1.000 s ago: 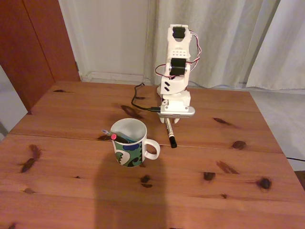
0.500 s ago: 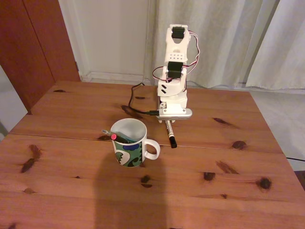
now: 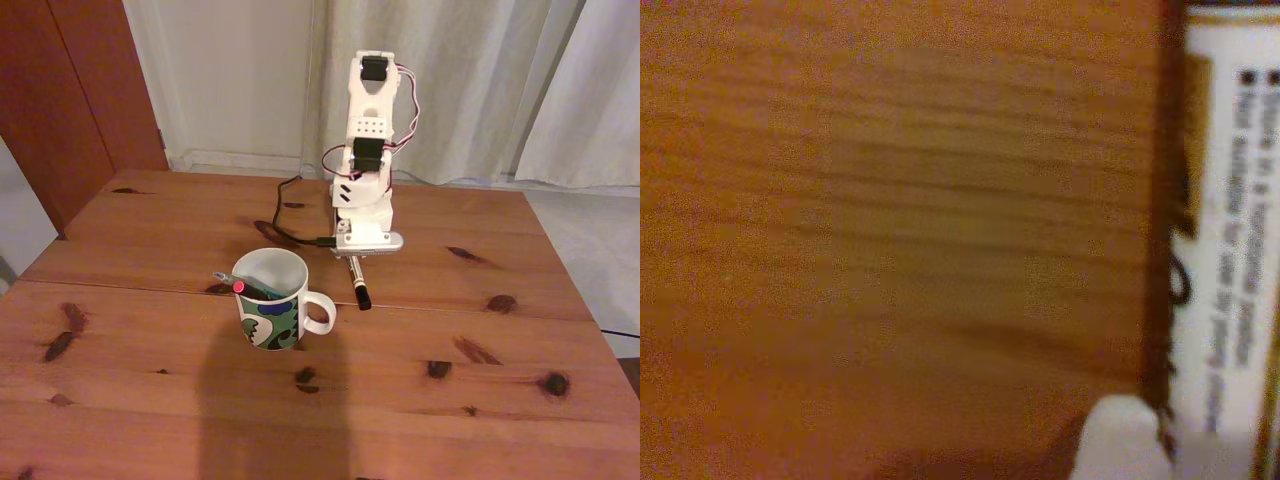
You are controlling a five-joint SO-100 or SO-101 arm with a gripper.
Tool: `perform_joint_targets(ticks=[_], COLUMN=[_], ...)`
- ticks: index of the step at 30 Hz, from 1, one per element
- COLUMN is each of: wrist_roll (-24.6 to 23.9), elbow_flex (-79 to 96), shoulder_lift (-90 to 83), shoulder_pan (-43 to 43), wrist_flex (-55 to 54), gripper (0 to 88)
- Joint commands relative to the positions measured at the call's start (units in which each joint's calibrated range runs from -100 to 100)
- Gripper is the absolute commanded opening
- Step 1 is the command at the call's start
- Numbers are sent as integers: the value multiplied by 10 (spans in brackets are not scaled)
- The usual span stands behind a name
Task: Clean up the desk and place the pens and markers into the cup
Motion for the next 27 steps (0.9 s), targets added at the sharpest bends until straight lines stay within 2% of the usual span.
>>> perform_joint_targets(ticks=[1,9,11,13,14,20,27], wrist_roll=[6,6,6,6,6,6,6], elbow_flex=[26,46,46,46,46,34,-7], shoulder_lift=[-7,-10,-10,-10,-10,-42,-211], shoulder_pan=[-7,-13,-13,-12,-12,-8,-4], wrist_flex=[-50,-62,-62,-62,-62,-62,-62], gripper=[174,161,108,14,0,8,8])
